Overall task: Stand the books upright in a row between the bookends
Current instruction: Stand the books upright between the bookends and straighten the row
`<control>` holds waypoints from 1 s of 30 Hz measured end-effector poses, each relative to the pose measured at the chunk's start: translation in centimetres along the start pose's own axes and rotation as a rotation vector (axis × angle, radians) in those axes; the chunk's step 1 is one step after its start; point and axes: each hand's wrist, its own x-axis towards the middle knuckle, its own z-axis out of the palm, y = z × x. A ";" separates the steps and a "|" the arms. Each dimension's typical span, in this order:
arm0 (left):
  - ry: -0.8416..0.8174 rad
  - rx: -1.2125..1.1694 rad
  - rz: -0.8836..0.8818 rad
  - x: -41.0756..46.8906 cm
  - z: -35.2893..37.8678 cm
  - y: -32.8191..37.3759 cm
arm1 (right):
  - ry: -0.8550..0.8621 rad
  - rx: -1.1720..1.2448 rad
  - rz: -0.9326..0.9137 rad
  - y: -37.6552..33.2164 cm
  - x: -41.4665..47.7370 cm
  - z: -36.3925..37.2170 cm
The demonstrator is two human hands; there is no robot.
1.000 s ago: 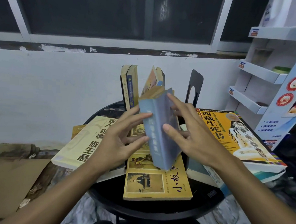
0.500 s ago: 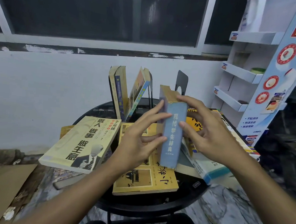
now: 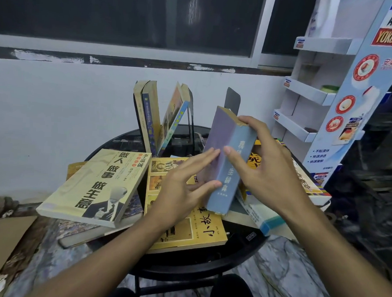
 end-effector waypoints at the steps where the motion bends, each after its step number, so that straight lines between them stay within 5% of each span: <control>1: 0.017 -0.002 -0.005 0.0 0.2 -0.1 | 0.034 -0.022 0.006 -0.1 0.2 0.2; 22: 0.035 -0.017 -0.028 0.1 -0.6 0.3 | 0.171 -0.199 0.044 -1.6 2.7 1.9; 30: 0.242 0.462 0.076 6.5 -6.2 -0.8 | 0.164 -0.172 0.021 -1.1 3.9 1.5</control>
